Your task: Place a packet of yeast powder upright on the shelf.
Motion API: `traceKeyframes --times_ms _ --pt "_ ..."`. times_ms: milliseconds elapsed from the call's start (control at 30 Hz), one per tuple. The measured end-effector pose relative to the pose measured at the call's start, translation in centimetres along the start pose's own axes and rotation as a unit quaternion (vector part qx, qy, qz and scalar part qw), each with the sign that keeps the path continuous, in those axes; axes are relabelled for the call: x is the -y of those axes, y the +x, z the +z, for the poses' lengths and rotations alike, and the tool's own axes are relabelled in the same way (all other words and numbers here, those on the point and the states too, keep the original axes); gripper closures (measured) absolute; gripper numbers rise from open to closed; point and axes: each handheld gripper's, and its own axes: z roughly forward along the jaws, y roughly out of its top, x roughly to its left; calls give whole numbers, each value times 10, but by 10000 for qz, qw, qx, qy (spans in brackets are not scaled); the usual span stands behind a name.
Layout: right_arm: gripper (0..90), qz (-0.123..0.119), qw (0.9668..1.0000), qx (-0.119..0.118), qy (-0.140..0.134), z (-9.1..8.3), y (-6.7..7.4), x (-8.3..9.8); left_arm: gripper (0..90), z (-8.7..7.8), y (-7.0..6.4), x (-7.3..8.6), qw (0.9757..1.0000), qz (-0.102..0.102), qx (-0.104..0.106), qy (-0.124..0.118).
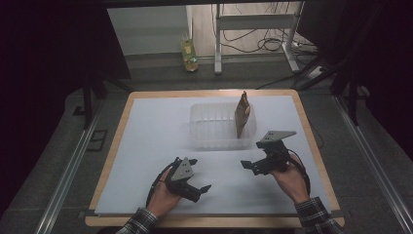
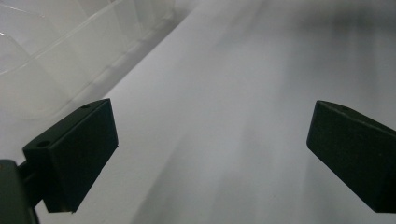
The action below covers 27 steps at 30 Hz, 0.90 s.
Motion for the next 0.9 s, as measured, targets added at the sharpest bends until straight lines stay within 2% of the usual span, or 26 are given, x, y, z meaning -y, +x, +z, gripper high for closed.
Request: traceKeyframes --times_ms 367,900 --pt "1 -1 9999 -3 103 0 3 14 15 0 0 0 10000 -8 3 14" --pt "0 -131 9999 1 -98 -13 8 23 2 1 2 1 10000 -32 -30 51"
